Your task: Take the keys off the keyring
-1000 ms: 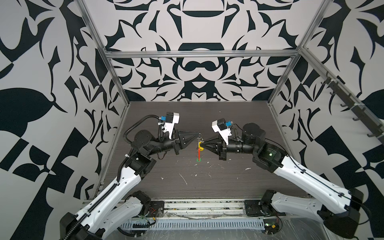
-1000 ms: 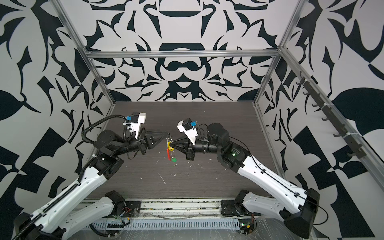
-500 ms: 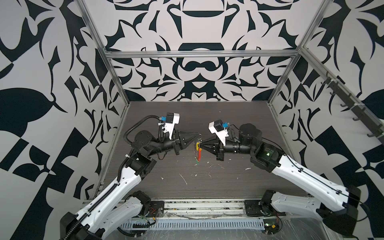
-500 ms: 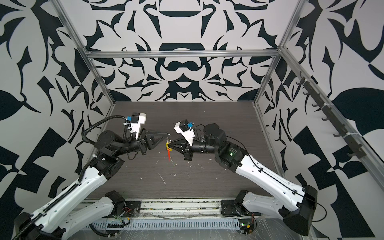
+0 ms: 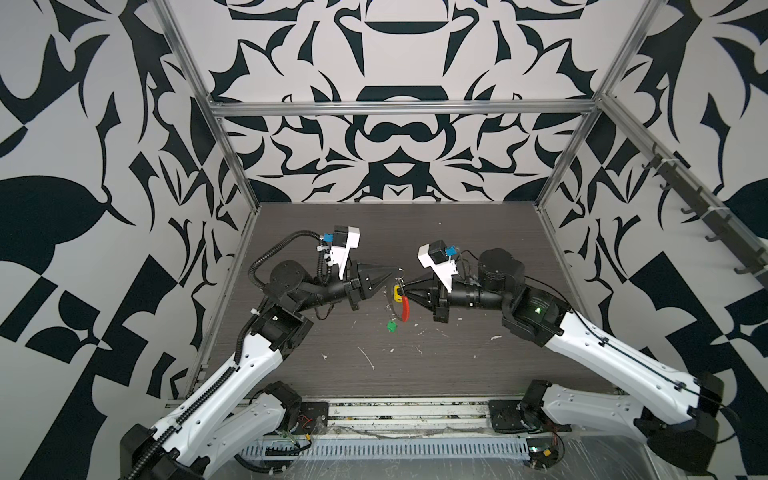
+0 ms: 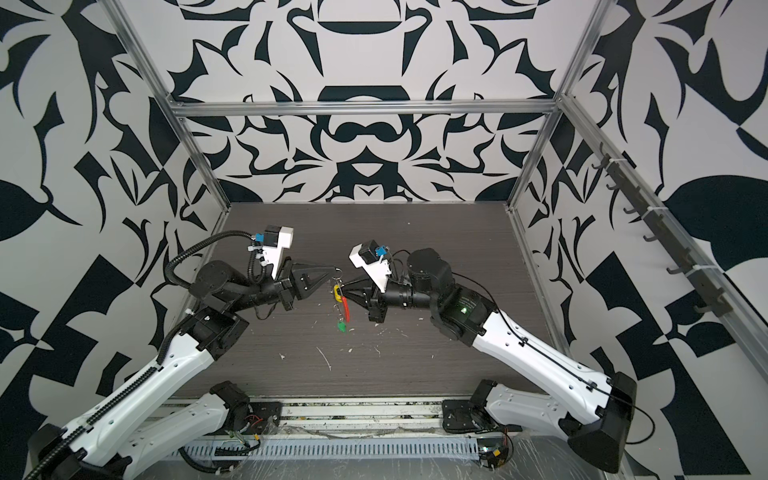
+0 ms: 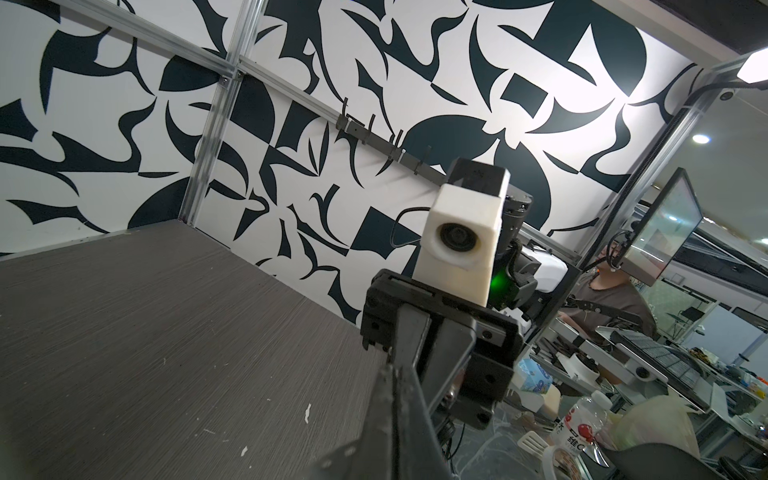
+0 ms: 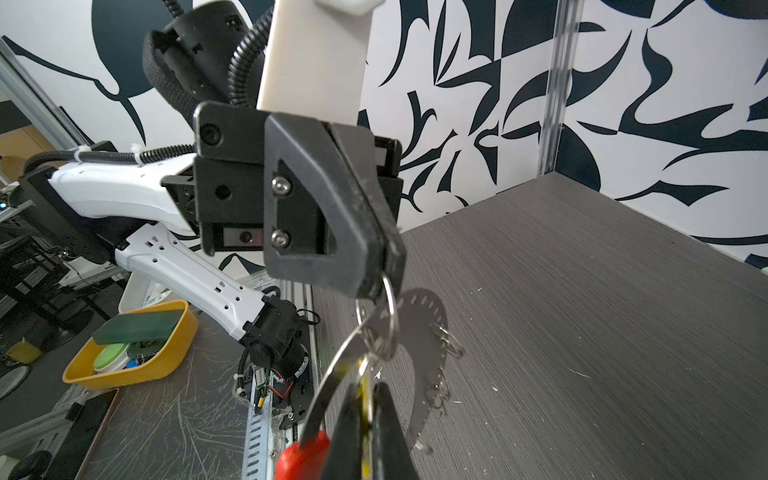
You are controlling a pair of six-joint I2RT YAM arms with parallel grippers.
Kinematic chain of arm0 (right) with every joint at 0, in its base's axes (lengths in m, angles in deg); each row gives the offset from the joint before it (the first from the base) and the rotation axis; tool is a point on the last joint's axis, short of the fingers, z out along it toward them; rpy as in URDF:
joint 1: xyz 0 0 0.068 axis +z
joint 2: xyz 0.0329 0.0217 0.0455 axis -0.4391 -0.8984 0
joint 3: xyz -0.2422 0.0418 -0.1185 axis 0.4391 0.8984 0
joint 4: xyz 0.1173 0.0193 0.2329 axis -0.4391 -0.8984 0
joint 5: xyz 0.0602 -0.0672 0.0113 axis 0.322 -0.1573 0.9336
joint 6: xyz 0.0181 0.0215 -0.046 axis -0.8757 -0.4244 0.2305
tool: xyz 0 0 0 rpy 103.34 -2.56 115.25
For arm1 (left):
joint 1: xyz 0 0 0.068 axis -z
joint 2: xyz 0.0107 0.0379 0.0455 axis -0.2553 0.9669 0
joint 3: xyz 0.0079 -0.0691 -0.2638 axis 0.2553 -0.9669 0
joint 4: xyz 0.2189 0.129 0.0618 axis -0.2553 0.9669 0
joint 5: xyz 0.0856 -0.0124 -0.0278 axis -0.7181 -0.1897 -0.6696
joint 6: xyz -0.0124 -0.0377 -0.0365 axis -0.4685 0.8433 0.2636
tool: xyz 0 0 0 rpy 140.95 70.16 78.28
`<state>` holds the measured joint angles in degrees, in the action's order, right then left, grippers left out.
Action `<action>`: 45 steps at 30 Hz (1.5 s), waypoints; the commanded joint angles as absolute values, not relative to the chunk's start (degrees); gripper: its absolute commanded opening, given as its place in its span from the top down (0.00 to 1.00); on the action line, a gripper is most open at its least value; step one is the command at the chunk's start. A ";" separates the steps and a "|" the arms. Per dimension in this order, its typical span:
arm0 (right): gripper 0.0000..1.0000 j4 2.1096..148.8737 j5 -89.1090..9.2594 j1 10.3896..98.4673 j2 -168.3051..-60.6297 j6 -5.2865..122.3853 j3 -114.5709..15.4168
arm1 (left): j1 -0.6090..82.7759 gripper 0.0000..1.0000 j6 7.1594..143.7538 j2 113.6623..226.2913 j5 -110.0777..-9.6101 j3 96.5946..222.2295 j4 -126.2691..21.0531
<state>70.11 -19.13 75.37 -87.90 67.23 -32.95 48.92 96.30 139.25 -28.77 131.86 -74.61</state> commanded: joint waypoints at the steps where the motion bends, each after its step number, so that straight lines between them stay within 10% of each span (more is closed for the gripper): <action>1: 0.94 70.05 -19.47 75.97 -86.13 67.11 -32.88 | 48.81 1.00 95.50 138.12 -29.25 130.65 -76.74; 5: 0.66 68.89 -20.50 75.96 -85.19 67.64 -34.07 | 48.81 1.00 95.41 137.60 -28.63 130.81 -76.04; 17: 0.52 78.28 -18.57 73.28 -83.60 64.02 -35.49 | 48.81 1.00 94.80 136.87 -25.80 131.18 -74.14; 35: 0.81 88.26 -6.83 69.34 -89.16 52.45 -33.77 | 48.81 1.00 94.71 136.62 -26.93 130.58 -74.23; 45: 0.73 88.39 -7.03 69.38 -89.24 52.23 -31.62 | 48.76 1.00 94.62 136.42 -27.30 130.65 -74.23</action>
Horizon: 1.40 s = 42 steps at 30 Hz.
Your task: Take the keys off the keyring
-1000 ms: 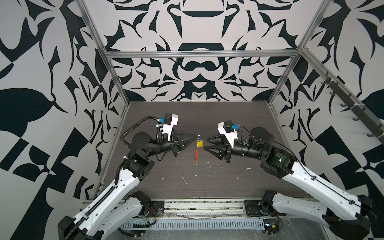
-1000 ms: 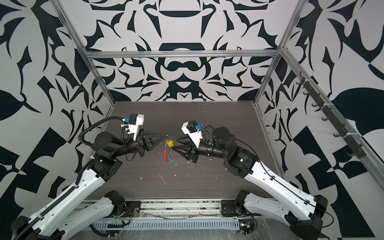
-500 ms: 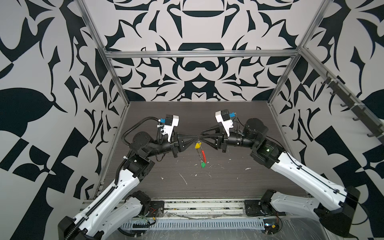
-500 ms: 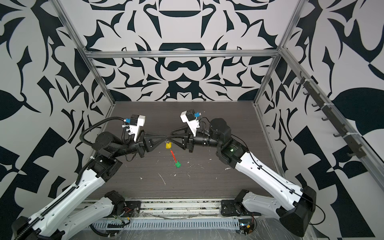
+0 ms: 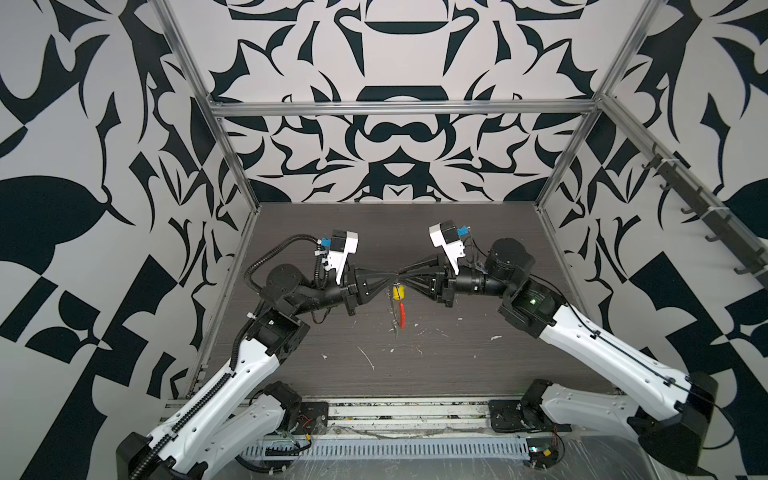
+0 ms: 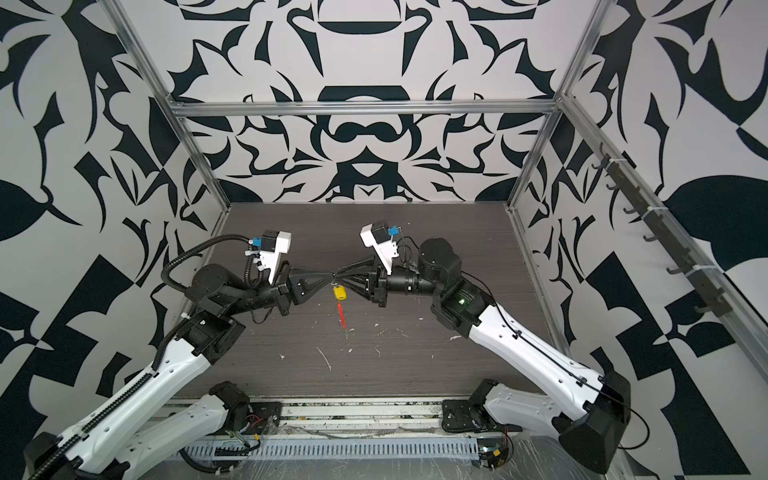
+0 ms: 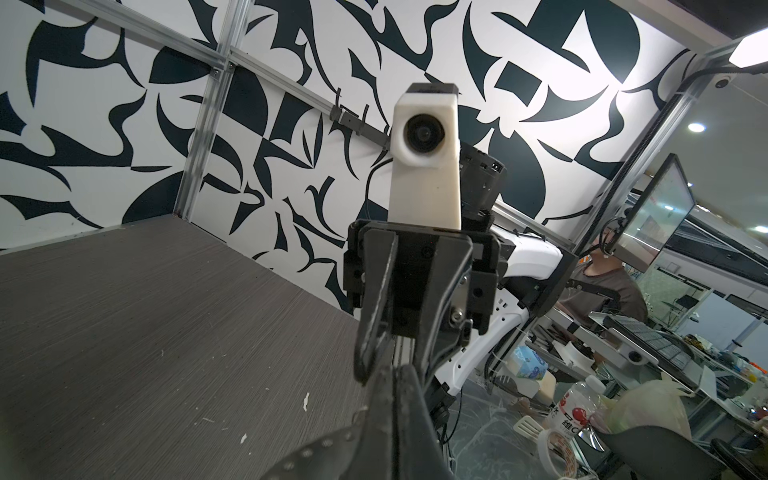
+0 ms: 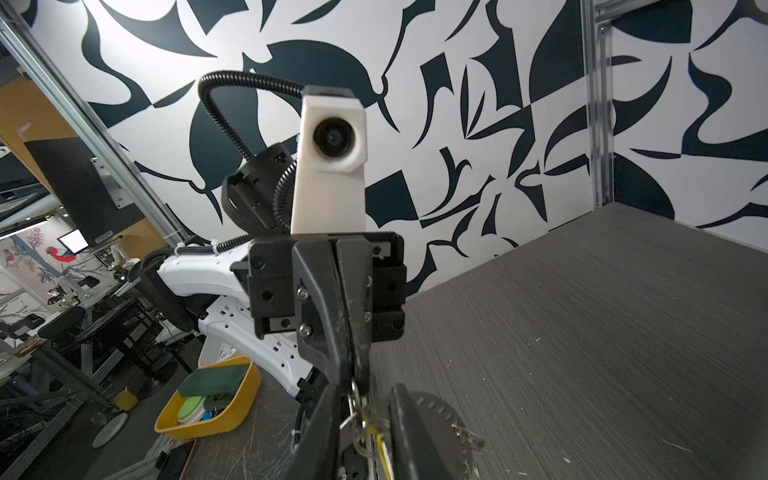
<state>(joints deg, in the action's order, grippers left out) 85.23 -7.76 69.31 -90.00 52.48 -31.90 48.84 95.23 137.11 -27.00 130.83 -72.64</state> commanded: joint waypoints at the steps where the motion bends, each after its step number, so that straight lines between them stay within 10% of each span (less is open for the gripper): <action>1: 0.74 88.65 -6.87 69.38 -89.24 52.08 -31.49 | 48.80 1.00 94.51 136.43 -27.29 130.66 -74.23; 15: 1.00 83.83 -7.80 69.38 -88.60 54.39 -32.97 | 48.81 1.00 94.39 136.54 -27.08 132.57 -68.45; 18: 1.00 78.09 -8.97 69.30 -87.43 57.65 -34.62 | 48.80 0.74 93.19 135.68 -26.71 133.67 -62.28; 24: 1.00 66.13 -7.35 69.12 -89.02 63.25 -40.17 | 48.81 0.64 88.02 134.94 -25.63 137.50 -49.27; 42: 1.00 54.53 -1.24 68.92 -92.93 70.97 -48.25 | 48.81 0.77 82.89 141.20 -19.06 147.62 -33.20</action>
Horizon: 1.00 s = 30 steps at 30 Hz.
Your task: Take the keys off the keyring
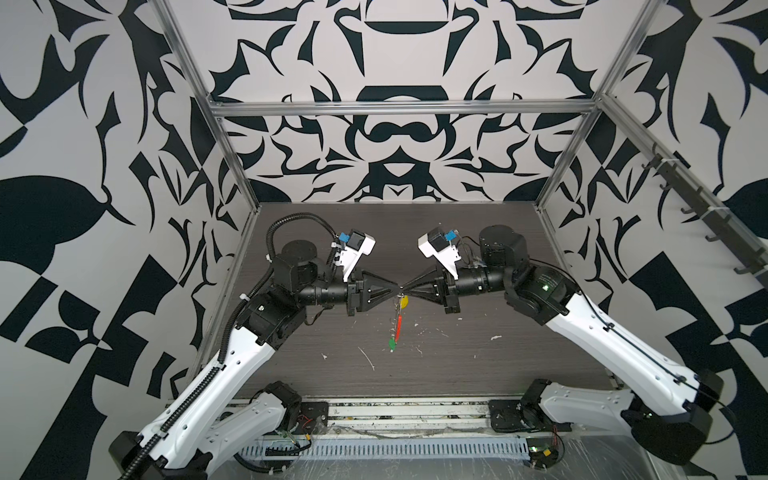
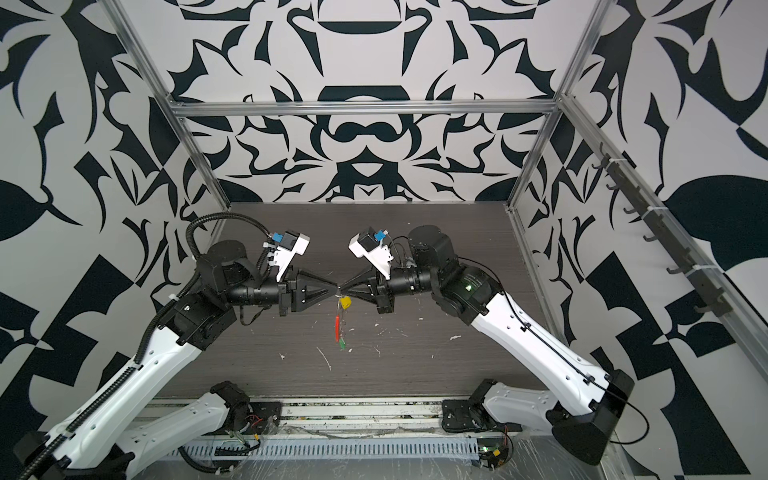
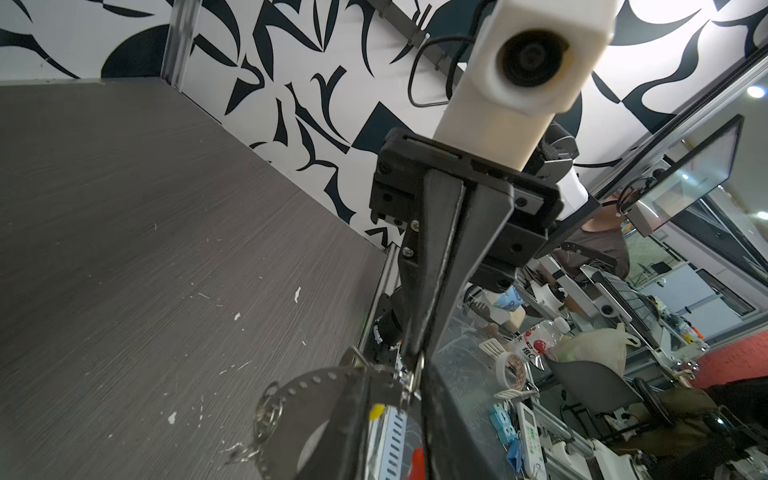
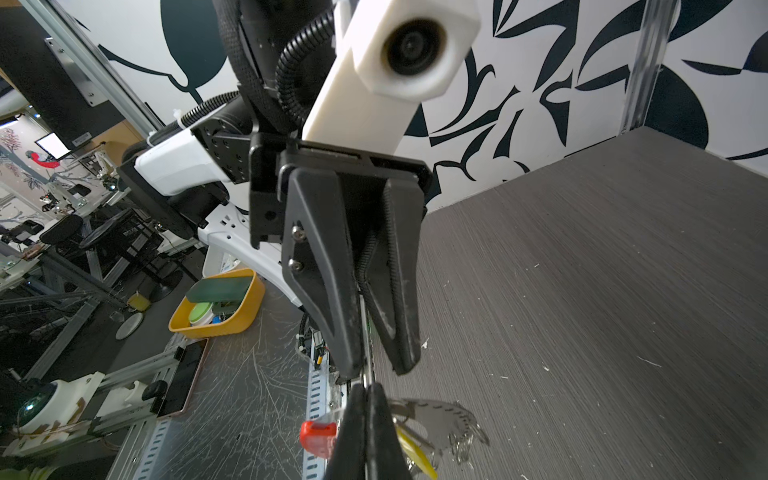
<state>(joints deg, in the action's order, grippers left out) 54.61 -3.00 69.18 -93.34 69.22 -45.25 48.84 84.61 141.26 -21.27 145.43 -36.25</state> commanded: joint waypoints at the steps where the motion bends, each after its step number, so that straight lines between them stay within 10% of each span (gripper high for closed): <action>1: 1.00 54.39 -1.15 68.89 -93.14 71.04 -48.45 | 48.81 0.78 82.84 141.35 -18.92 147.80 -33.05; 22: 1.00 54.93 -2.15 68.85 -94.04 69.60 -49.58 | 48.85 1.00 83.62 141.14 -20.79 146.73 -36.68; 26: 0.66 59.75 -7.09 68.94 -91.14 68.49 -45.93 | 48.84 1.00 86.97 138.53 -24.19 142.34 -45.96; 30: 0.56 65.26 -11.46 68.96 -87.98 66.70 -41.15 | 48.84 1.00 89.18 136.95 -25.99 139.33 -53.09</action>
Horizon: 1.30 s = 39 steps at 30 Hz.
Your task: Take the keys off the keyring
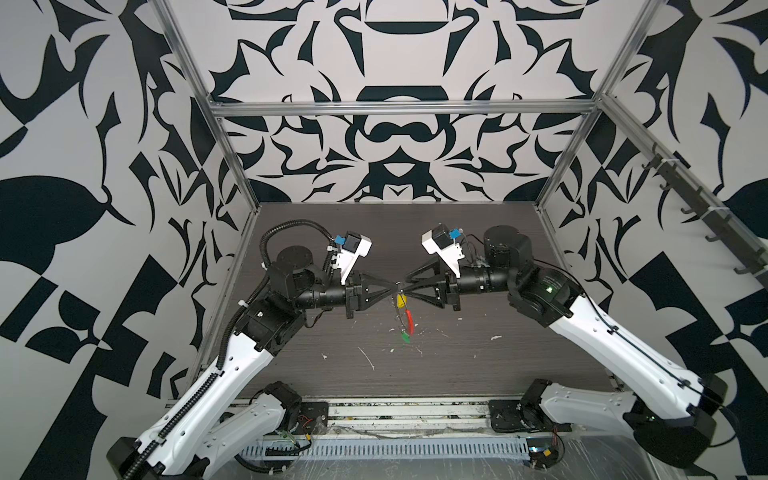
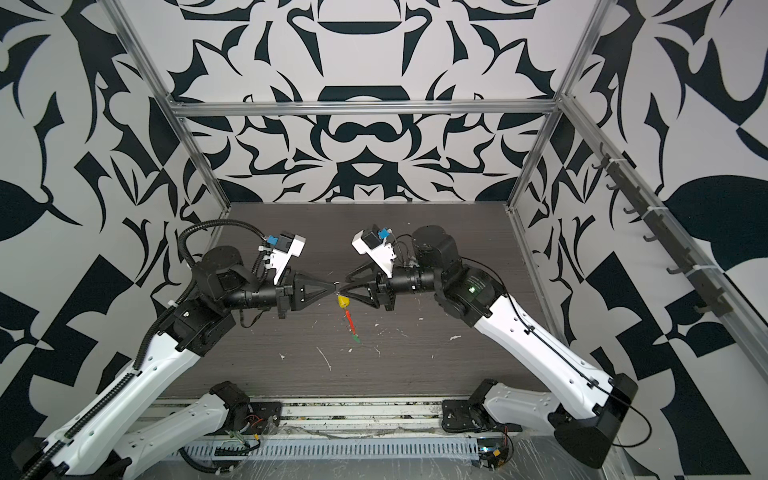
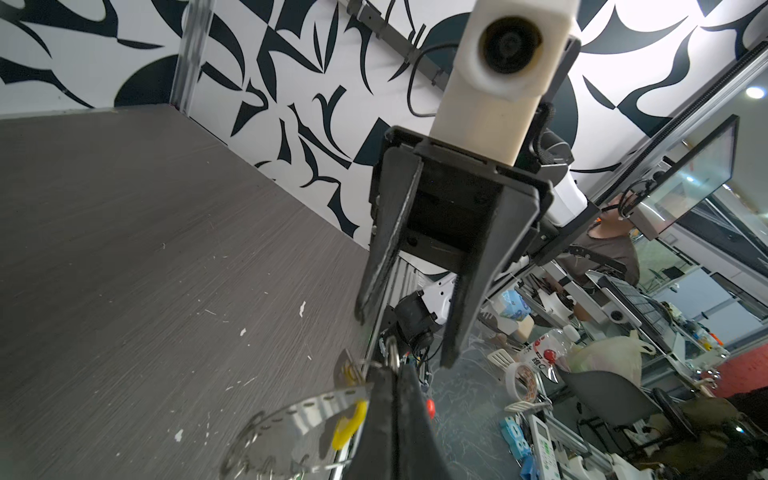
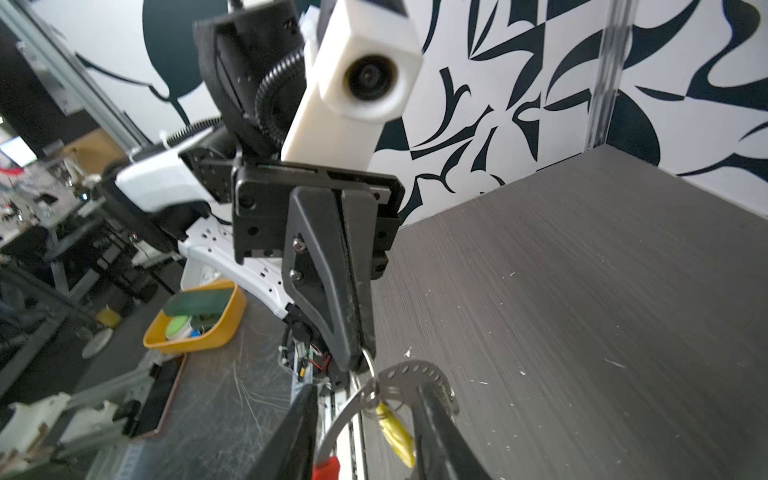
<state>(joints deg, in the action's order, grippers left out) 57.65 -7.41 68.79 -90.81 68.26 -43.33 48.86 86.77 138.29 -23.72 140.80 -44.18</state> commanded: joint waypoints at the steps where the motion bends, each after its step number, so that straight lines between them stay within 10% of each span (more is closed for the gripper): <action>1: 0.55 66.66 -12.30 68.98 -87.25 66.31 -39.81 | 48.86 1.00 89.53 136.75 -26.23 138.75 -54.47; 25: 0.50 81.12 -4.68 69.32 -85.94 60.30 -31.24 | 48.90 1.00 91.41 135.29 -22.50 134.70 -65.71; 39: 0.89 79.54 -4.39 70.41 -87.73 61.09 -32.61 | 48.90 1.00 91.19 135.65 -23.78 134.17 -66.47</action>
<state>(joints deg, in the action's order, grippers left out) 77.23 -5.33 70.05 -87.90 61.07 -30.48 48.88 91.80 135.91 -23.39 134.72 -63.83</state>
